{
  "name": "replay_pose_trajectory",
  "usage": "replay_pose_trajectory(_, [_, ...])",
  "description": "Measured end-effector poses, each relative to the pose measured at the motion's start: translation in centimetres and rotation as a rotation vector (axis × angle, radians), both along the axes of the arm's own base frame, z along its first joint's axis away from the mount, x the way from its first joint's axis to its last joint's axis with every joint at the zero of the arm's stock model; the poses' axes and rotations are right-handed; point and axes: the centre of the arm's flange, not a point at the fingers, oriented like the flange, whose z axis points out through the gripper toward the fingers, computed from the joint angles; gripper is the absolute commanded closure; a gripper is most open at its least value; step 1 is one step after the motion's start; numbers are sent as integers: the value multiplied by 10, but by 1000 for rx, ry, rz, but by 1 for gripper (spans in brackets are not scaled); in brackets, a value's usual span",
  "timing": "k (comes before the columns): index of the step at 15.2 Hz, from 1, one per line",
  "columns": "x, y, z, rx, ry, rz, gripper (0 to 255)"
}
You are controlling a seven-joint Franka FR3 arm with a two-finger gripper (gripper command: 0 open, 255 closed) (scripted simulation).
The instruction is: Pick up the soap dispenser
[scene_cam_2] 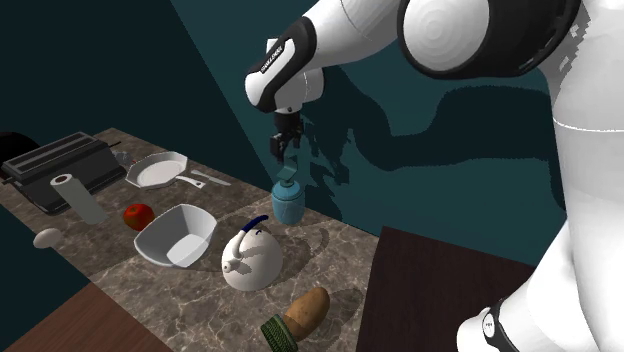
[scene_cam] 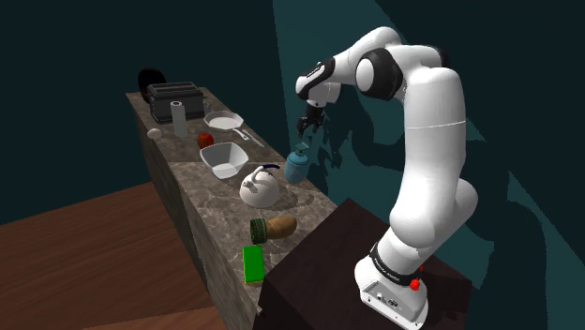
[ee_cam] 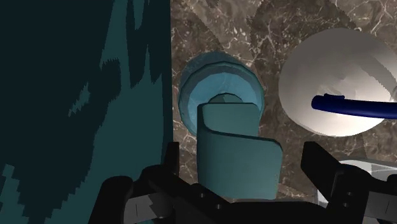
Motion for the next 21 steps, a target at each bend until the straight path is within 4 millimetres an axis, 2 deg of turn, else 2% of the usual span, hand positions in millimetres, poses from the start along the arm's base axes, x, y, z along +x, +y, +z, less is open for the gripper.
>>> replay_pose_trajectory(2, [0, 0, -10, 0, 0, 0, 0])
replay_pose_trajectory(3, [1, -1, -12, 0, 0, 0, 255])
replay_pose_trajectory(13, [1, -1, -14, 0, 0, 0, 255])
replay_pose_trajectory(21, [1, 0, 22, 0, 0, 0, 255])
